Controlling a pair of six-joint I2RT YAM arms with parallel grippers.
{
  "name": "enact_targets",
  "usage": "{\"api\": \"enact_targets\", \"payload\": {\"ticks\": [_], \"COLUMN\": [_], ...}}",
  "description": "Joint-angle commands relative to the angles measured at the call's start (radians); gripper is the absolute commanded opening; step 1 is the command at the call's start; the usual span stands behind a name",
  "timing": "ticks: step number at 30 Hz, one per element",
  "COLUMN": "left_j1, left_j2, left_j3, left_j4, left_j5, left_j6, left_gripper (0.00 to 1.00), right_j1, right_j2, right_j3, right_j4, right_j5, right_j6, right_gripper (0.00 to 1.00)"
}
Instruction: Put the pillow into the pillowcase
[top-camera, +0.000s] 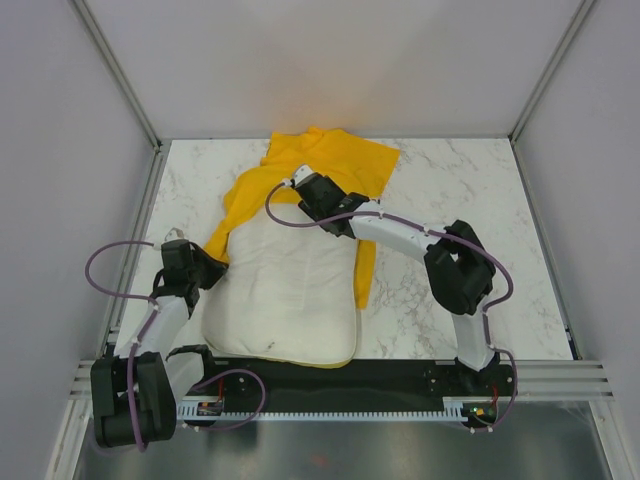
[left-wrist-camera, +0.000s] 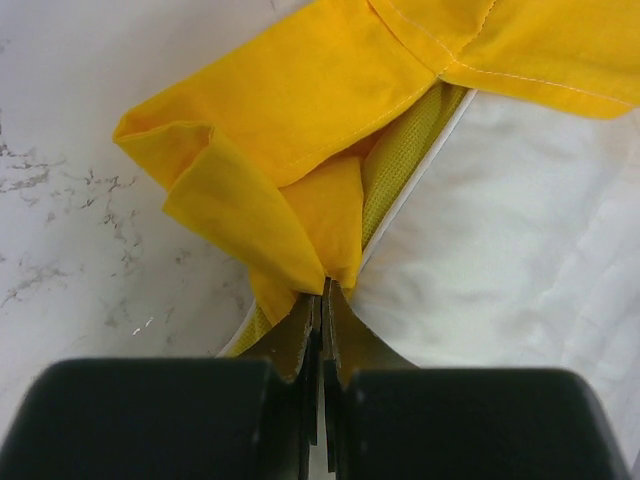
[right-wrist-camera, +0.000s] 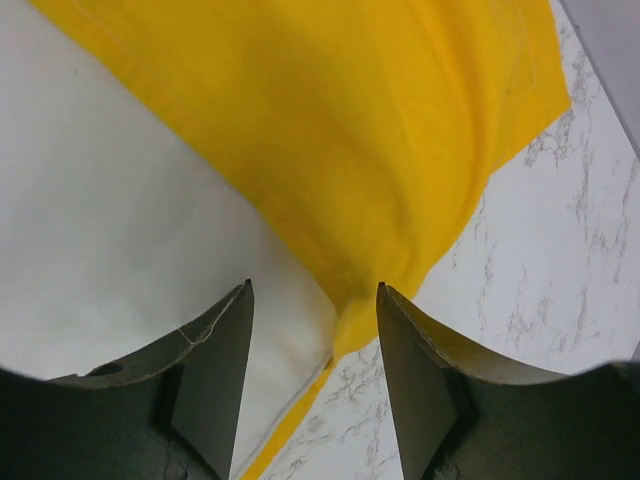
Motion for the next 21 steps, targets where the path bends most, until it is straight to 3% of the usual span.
{"api": "enact_targets", "payload": {"ticks": [1,5,6,10,21], "left_j1": [-0.002,0.0,-0.002,-0.002,-0.002], "left_j2": [-0.016,-0.017,-0.019,-0.022,-0.022], "left_j3": [0.016,0.03,0.03,0.041,0.062], "left_j4": [-0.008,-0.019,-0.022,-0.031,-0.043], "left_j5": [0.04,0.04,0.042,0.042,0.037], "left_j6": [0.031,0.037,0.039,0.046,0.062], "left_gripper": [0.02,0.02,0.02,0.02,0.02], "right_j1": [0.013,0.016,0.016,0.01,-0.012], "right_j2": [0.034,0.094,0.108,0.142,0.211], "right_j3": [0.046,0.078,0.087,0.109,0.21], "right_j4": [0.01,0.01,0.015,0.097,0.134], "right_j5": [0.024,0.136,0.242,0.416,0.461], "right_j6": [-0.037,-0.048,-0.049,-0.067,-0.098], "right_gripper": [0.61,0.61,0.58,0.47,0.43]}}
